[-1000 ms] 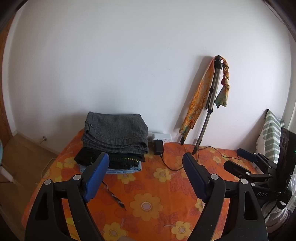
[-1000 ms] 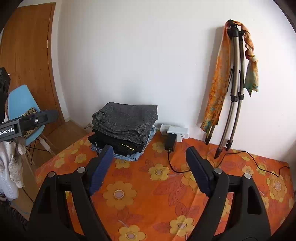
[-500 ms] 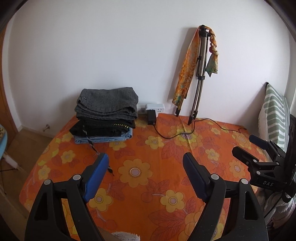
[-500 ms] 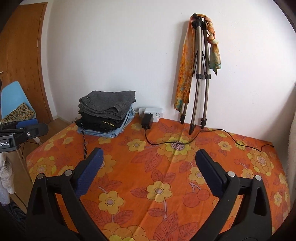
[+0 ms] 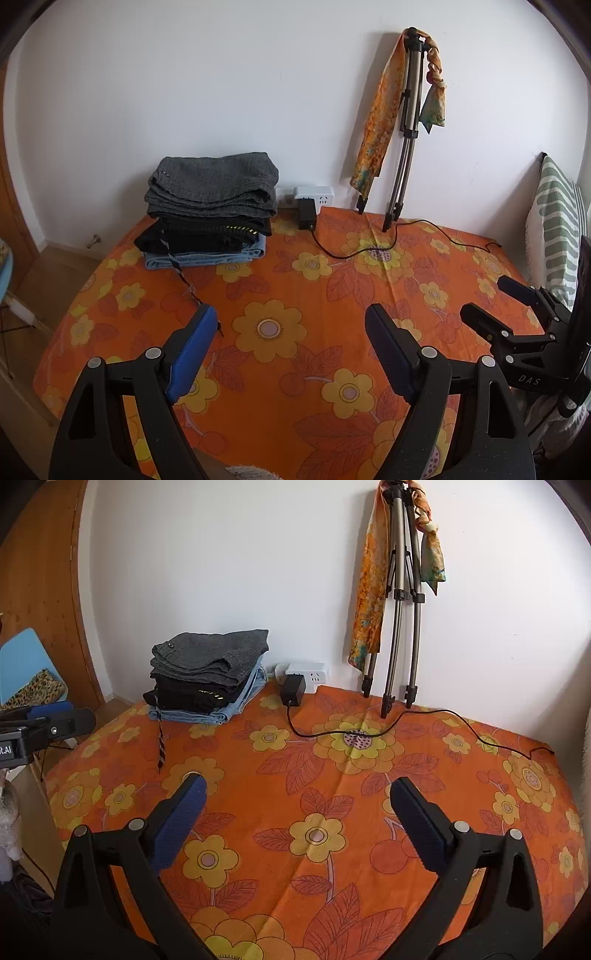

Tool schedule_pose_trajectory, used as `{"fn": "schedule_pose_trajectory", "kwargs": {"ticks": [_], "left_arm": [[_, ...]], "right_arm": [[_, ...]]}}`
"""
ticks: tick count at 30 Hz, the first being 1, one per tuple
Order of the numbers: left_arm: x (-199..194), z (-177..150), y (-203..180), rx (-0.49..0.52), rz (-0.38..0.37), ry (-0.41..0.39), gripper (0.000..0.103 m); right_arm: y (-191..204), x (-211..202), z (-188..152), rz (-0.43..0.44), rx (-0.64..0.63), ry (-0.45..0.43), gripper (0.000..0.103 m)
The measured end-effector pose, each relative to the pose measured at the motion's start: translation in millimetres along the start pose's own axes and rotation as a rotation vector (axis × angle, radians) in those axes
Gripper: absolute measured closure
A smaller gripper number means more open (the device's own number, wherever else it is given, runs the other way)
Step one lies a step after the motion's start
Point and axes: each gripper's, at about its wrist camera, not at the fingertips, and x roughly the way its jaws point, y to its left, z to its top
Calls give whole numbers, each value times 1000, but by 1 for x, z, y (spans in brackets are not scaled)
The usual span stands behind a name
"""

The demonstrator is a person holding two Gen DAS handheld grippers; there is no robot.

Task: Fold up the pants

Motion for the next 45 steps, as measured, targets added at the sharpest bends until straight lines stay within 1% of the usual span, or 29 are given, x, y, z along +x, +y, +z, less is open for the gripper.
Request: {"fn": "schedule_pose_trajectory", "kwargs": {"ticks": [9,13,22,45], "left_arm": [[6,-4,8,-30,20,20,21],[3,-3,10,-31,21,16,21],[-3,-2,13,-37,24,0,21],[-3,-1,11,-26,24,-3,21]], "right_arm": [[-2,1,1,-14,-3,-2,2],[0,1,0,-20,-22,-6,2],[4,1,-1,-14,-19,-5,2],[4,2,-2,-15,-23,0,2]]}}
